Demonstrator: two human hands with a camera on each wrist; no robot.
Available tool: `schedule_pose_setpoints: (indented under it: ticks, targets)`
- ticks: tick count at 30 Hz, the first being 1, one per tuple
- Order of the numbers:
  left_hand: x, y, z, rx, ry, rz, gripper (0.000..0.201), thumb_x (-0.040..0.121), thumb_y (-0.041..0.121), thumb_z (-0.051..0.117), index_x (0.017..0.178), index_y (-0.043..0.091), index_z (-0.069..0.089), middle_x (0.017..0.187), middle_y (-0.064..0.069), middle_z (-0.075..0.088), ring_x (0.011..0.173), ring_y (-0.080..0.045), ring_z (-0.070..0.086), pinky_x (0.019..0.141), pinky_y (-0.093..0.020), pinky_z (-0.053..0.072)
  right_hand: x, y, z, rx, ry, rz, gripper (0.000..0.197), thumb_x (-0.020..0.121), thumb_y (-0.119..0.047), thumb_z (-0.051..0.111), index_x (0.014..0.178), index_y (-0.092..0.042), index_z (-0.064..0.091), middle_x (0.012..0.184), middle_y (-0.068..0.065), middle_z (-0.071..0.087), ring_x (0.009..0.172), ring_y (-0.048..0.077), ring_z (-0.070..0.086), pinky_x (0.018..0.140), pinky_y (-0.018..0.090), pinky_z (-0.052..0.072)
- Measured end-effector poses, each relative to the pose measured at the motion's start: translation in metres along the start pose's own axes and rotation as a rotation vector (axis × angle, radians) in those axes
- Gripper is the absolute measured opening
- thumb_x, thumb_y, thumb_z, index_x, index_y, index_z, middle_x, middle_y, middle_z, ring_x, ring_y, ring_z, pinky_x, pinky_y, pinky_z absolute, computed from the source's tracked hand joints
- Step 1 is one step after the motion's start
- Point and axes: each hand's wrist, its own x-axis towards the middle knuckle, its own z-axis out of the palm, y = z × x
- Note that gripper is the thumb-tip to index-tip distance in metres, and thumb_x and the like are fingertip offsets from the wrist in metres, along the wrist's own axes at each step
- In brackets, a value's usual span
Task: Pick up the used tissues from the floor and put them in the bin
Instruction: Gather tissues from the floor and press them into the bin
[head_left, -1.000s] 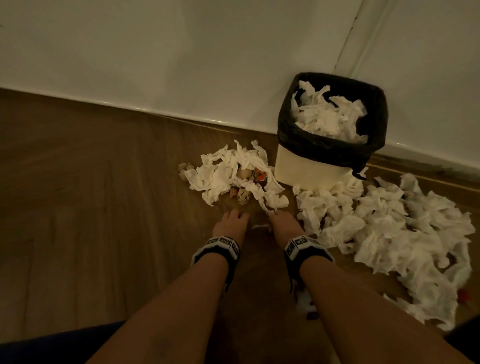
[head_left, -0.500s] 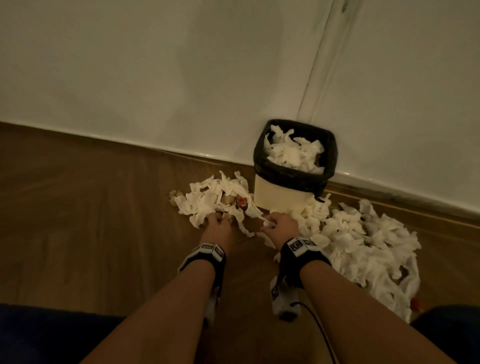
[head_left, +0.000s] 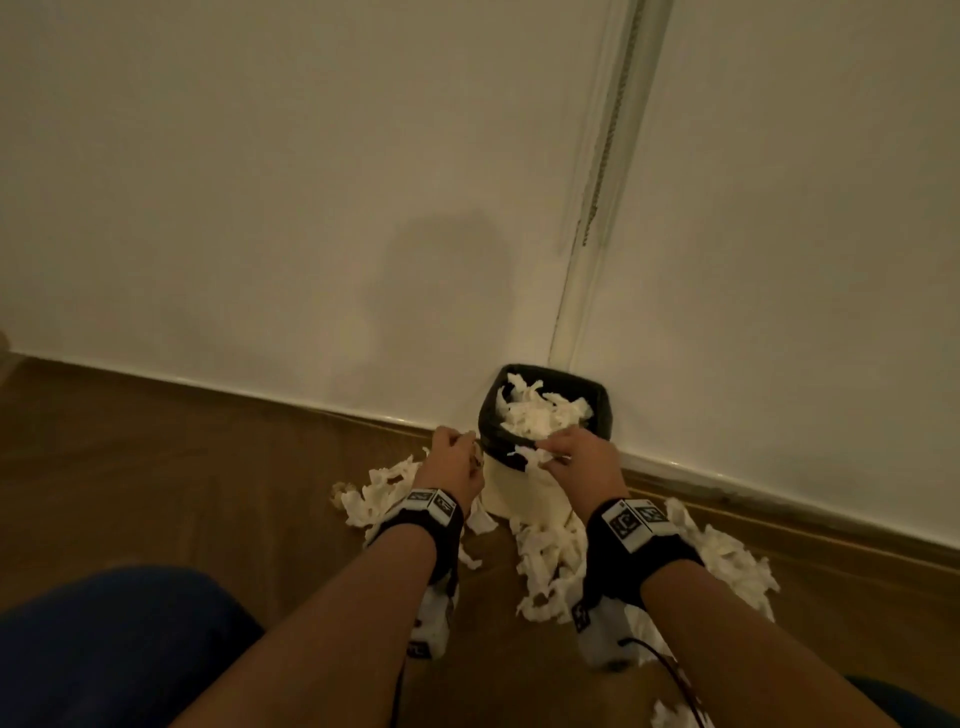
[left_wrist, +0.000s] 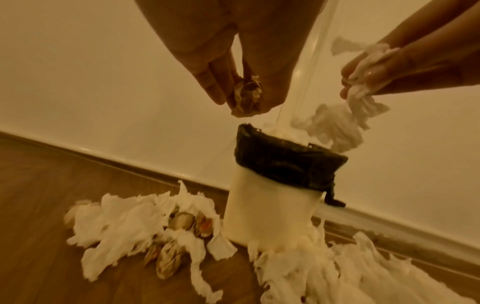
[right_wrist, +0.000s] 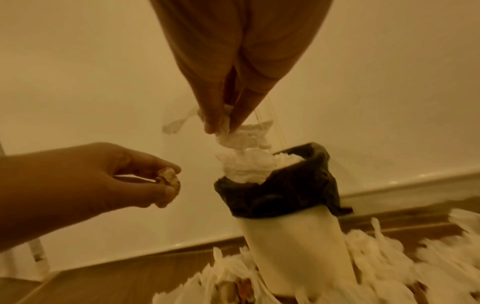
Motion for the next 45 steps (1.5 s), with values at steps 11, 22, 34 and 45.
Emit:
schedule_pose_setpoints:
  ticks: [11,22,34,45]
  targets:
    - [0.036,0.058,-0.045,-0.072,0.133,0.038,0.046,0.088,0.028,0.055,0.133,0.021,0.044,0.126,-0.008,0.052,0.115,-0.027,0.052,0.094,-0.034,0.041,0.022,0.005,-0.065,0.342,0.373,0.012,0.016,0.08,-0.004,0.069,0.089,-0.017,0.069,0.087,0.001,0.068,0.078,0.011,0.059,0.073,0.011,0.045]
    - [0.08,0.05,-0.022,-0.074,0.075,0.111,0.046,0.084,0.033,0.061,0.127,0.027,0.047,0.122,-0.001,0.057,0.106,-0.022,0.058,0.089,-0.036,0.049,0.072,0.045,-0.052,0.626,0.42,0.228,0.012,0.083,-0.003,0.066,0.085,-0.014,0.062,0.081,0.005,0.066,0.081,0.026,0.067,0.077,0.04,0.057]
    - [0.12,0.044,0.027,0.134,0.012,0.197,0.018,0.087,0.029,0.058,0.101,0.02,0.061,0.106,-0.005,0.057,0.094,-0.023,0.058,0.078,-0.031,0.046,0.1,0.065,0.005,0.245,0.198,0.358,0.025,0.093,-0.008,0.054,0.113,-0.003,0.067,0.115,0.013,0.066,0.104,0.024,0.061,0.085,0.017,0.041]
    - [0.134,0.043,0.059,0.486,-0.164,0.218,0.029,0.097,0.023,0.039,0.112,0.013,0.061,0.118,-0.007,0.058,0.108,-0.025,0.055,0.09,-0.037,0.042,0.097,0.067,0.052,-0.311,-0.25,0.21,0.039,0.097,-0.023,0.038,0.133,-0.009,0.046,0.137,0.017,0.037,0.123,0.034,0.041,0.095,0.038,0.04]
